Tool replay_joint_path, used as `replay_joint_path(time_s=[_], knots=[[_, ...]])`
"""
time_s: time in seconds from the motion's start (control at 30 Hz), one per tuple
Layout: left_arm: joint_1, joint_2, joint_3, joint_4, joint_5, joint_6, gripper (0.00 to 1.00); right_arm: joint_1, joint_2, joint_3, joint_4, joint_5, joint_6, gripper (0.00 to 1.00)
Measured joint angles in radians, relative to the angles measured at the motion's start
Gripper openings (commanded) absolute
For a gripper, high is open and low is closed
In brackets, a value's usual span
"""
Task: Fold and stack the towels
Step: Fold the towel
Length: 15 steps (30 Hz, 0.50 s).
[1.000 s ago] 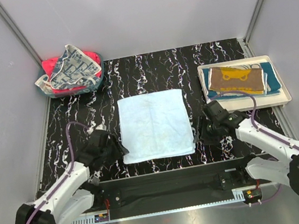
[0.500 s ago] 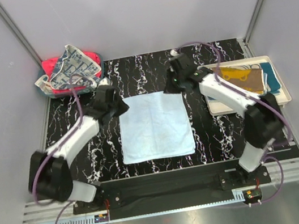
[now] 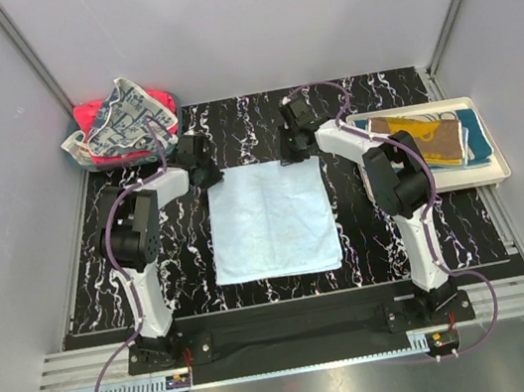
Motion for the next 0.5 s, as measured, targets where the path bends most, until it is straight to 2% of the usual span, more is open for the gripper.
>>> replay_joint_path(time_s=[0.5], knots=[[0.005,0.034,0.05,-0.01,-0.018,0.01,0.12,-0.133,0.019,-0.041,0.005,0.061,-0.047,0.09]])
